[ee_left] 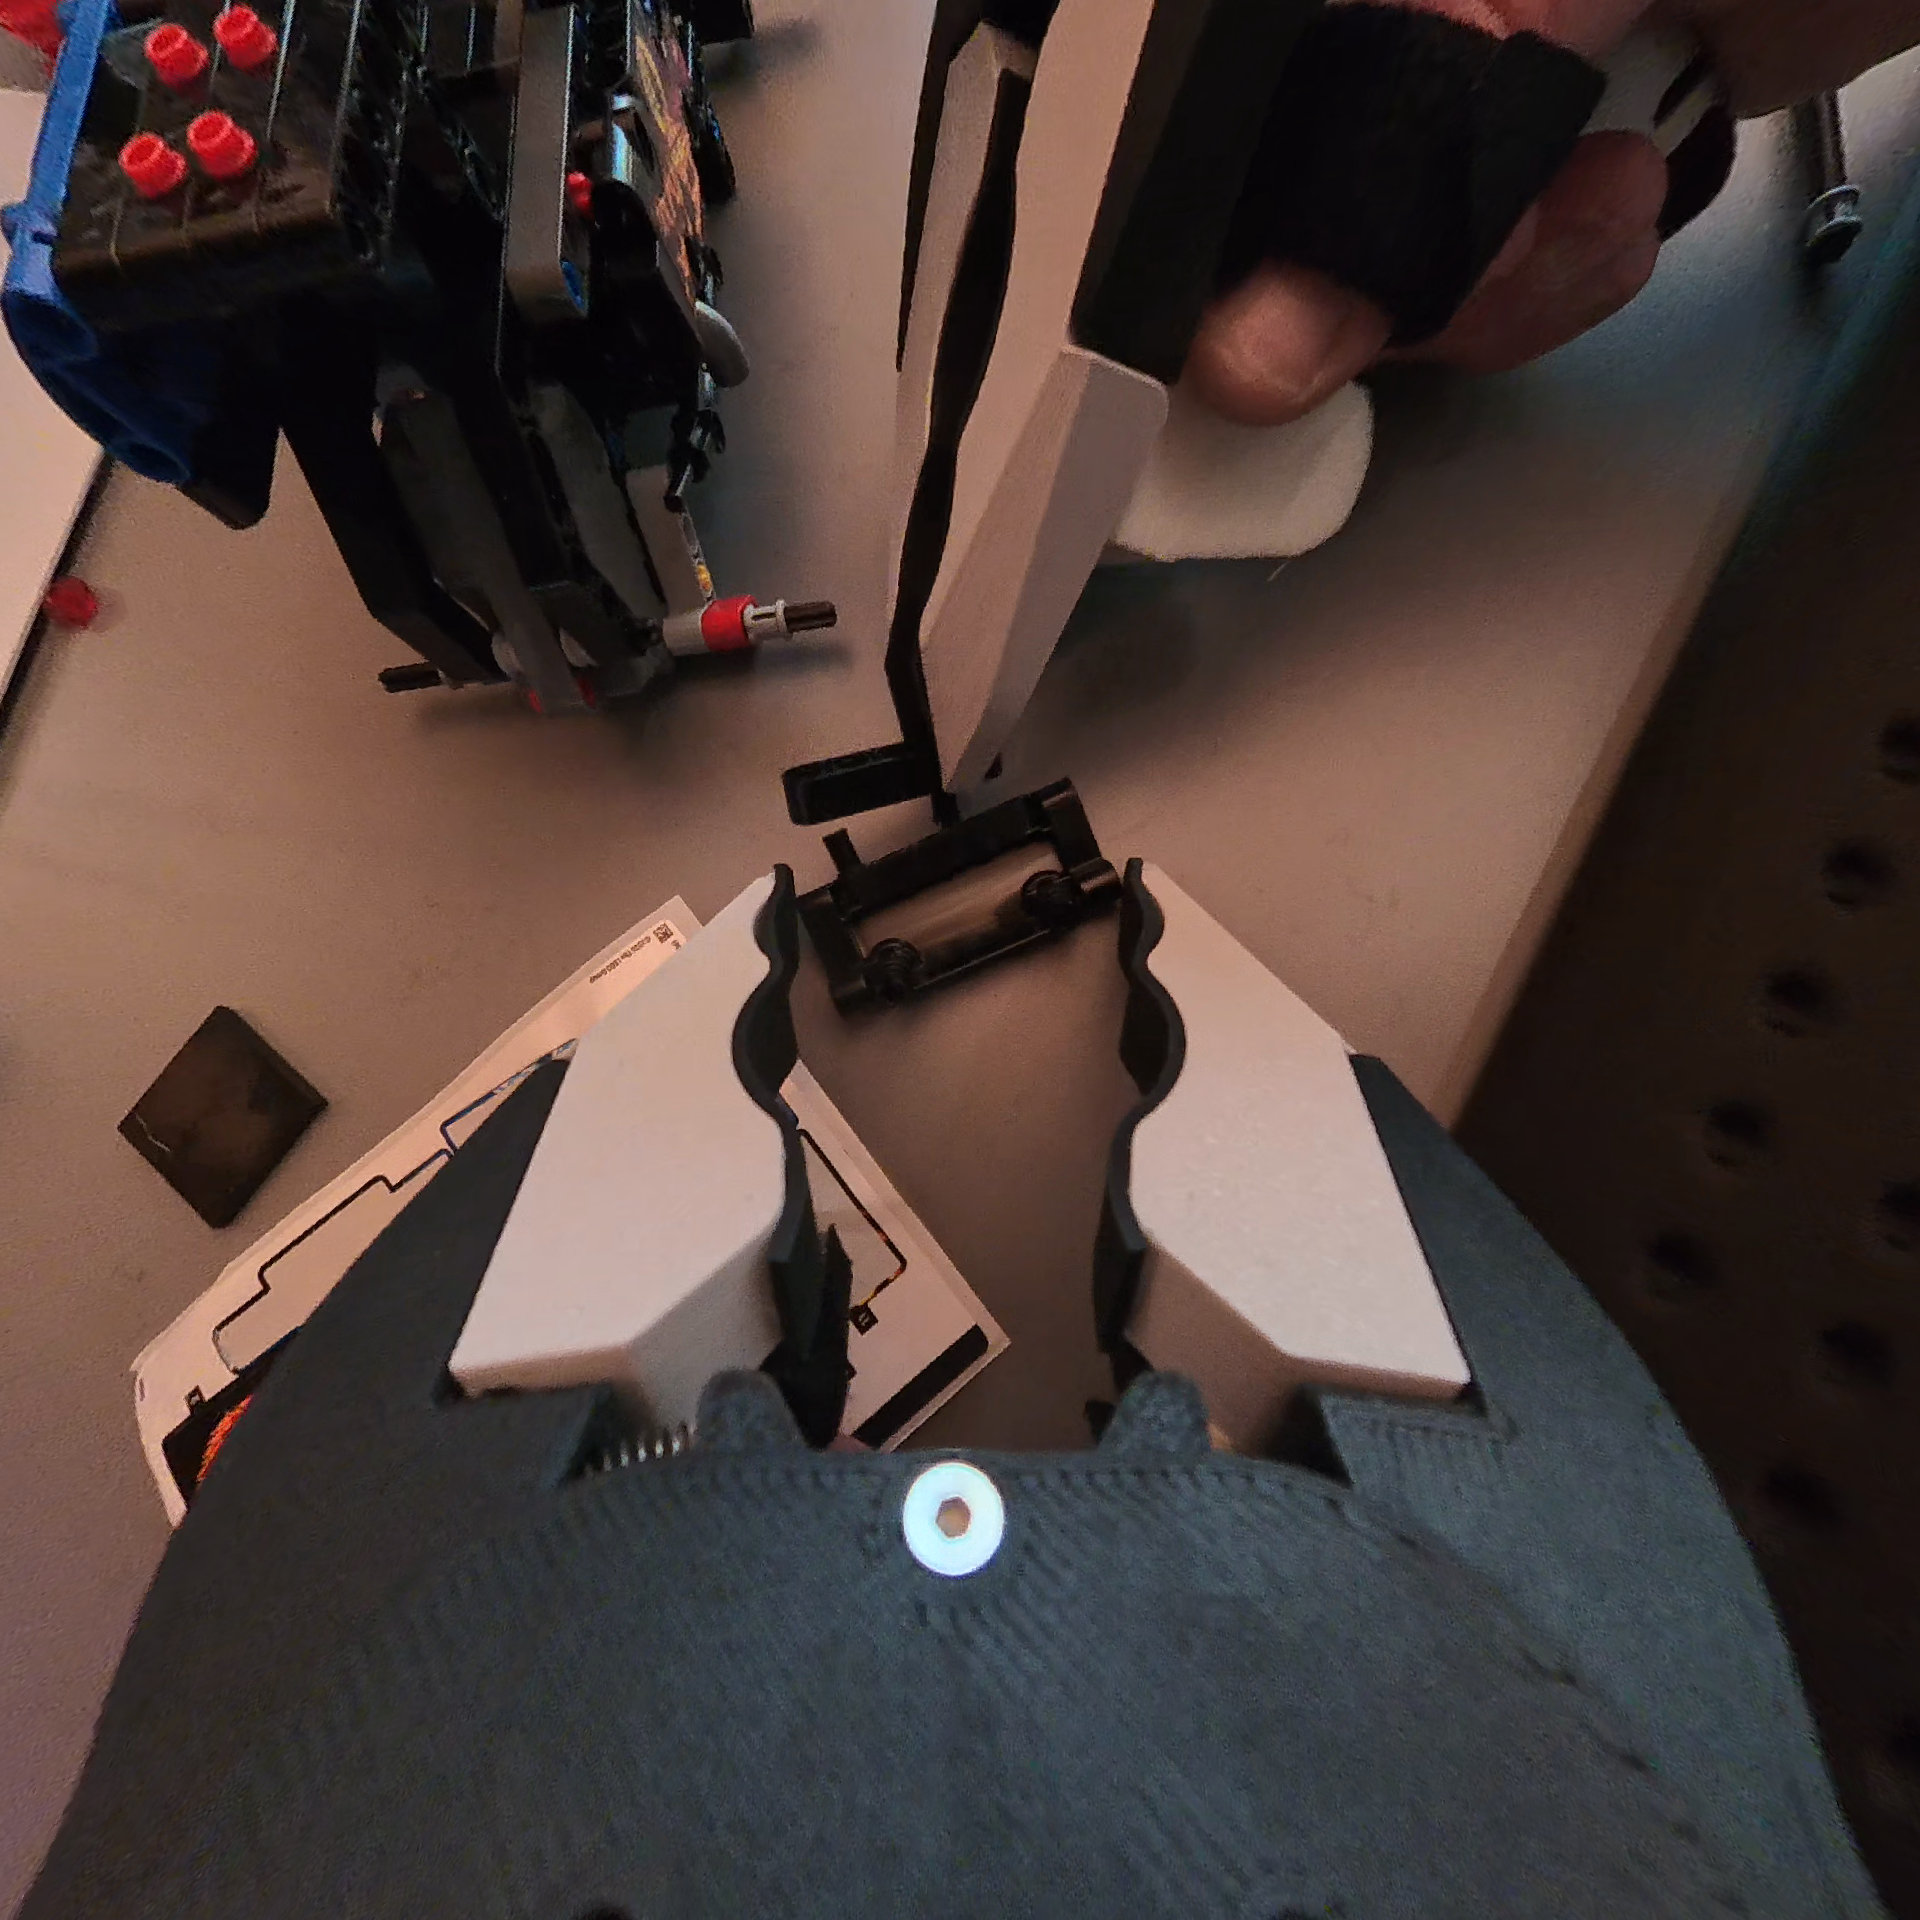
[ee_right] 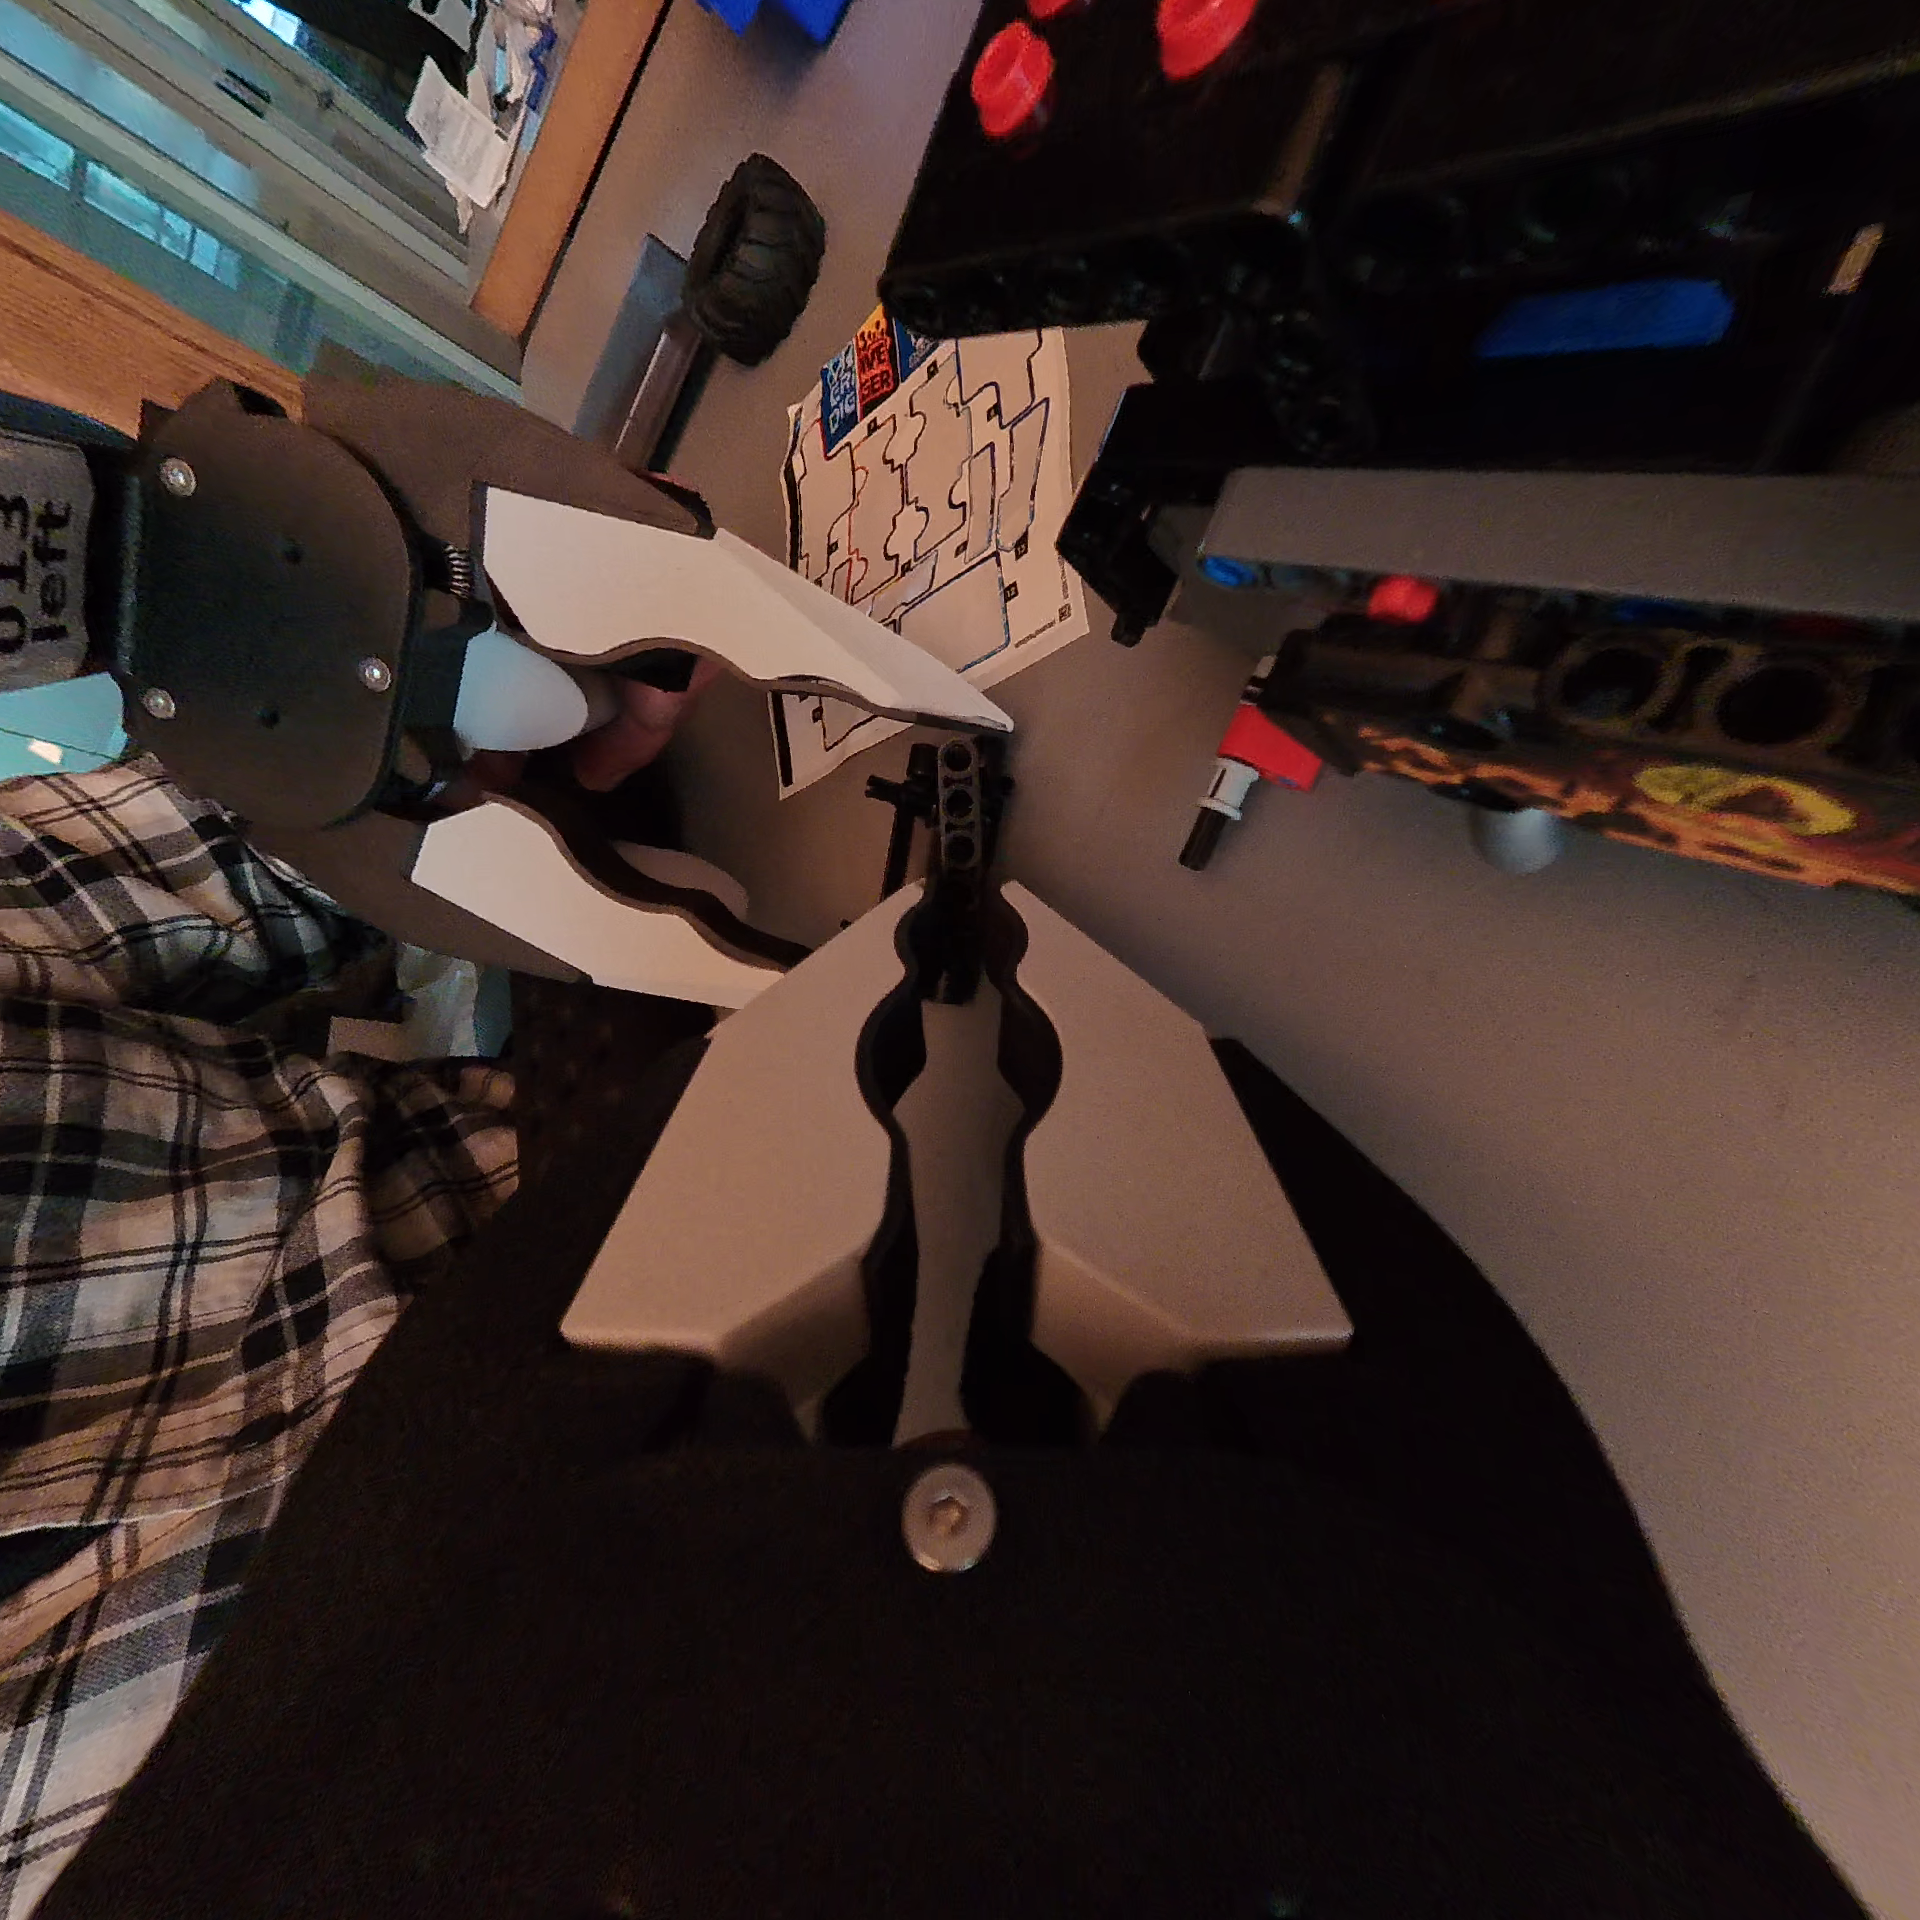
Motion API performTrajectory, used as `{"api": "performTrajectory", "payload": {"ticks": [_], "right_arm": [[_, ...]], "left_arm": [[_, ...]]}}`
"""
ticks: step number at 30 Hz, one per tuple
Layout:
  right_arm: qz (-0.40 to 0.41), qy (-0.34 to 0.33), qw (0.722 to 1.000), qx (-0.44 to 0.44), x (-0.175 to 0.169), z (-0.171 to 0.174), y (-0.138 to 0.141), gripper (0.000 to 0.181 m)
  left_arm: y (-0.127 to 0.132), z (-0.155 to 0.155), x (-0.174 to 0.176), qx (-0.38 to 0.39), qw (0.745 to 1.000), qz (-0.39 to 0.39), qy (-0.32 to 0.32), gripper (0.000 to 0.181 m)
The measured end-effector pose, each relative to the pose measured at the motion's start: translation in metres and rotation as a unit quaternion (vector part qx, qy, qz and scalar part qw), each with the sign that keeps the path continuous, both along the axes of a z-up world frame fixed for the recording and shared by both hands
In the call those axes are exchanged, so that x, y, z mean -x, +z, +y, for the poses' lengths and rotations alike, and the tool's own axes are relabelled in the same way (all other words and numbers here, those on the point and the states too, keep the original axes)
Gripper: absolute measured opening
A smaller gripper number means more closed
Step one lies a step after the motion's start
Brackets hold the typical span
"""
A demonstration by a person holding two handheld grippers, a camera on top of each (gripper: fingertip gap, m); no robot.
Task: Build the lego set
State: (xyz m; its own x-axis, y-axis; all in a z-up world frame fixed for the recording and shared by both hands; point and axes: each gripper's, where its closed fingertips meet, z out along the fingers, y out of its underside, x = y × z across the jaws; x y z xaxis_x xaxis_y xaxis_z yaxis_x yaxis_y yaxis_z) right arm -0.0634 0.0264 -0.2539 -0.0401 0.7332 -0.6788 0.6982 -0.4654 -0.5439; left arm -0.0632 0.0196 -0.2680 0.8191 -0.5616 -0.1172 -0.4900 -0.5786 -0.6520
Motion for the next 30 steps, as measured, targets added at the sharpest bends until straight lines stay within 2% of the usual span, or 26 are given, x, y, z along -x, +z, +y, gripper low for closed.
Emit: {"api": "performTrajectory", "payload": {"ticks": [1,10,11,18,22,30], "right_arm": [[-0.001,0.0,1.0,0.004,-0.0001,0.0,-0.0001,0.005],[-0.015,0.003,0.999,0.042,0.0014,-0.0023,-0.0019,0.004],[-0.019,0.005,0.999,0.048,0.0015,-0.0032,-0.0024,0.004],[-0.031,0.011,0.997,0.074,0.0021,-0.0043,-0.0041,0.004],[-0.035,0.023,0.997,0.072,0.003,-0.0077,-0.0052,0.004],[-0.04,0.037,0.996,0.071,0.004,-0.0097,-0.0062,0.005]], "left_arm": [[0.0004,-0.0001,-0.0006,-0.006,1.0,-0.001,-0.001,0.061],[0.0019,-0.0011,-0.0034,-0.038,0.999,0.001,-0.014,0.061],[0.0015,-0.0032,-0.0067,-0.038,0.999,-0.004,-0.022,0.054],[0.0018,-0.0037,-0.0066,-0.054,0.998,-0.009,-0.019,0.053],[0.0042,-0.0029,-0.0066,-0.073,0.997,0.017,-0.024,0.055],[0.0043,-0.0035,-0.006,-0.072,0.997,0.011,-0.029,0.057]]}}
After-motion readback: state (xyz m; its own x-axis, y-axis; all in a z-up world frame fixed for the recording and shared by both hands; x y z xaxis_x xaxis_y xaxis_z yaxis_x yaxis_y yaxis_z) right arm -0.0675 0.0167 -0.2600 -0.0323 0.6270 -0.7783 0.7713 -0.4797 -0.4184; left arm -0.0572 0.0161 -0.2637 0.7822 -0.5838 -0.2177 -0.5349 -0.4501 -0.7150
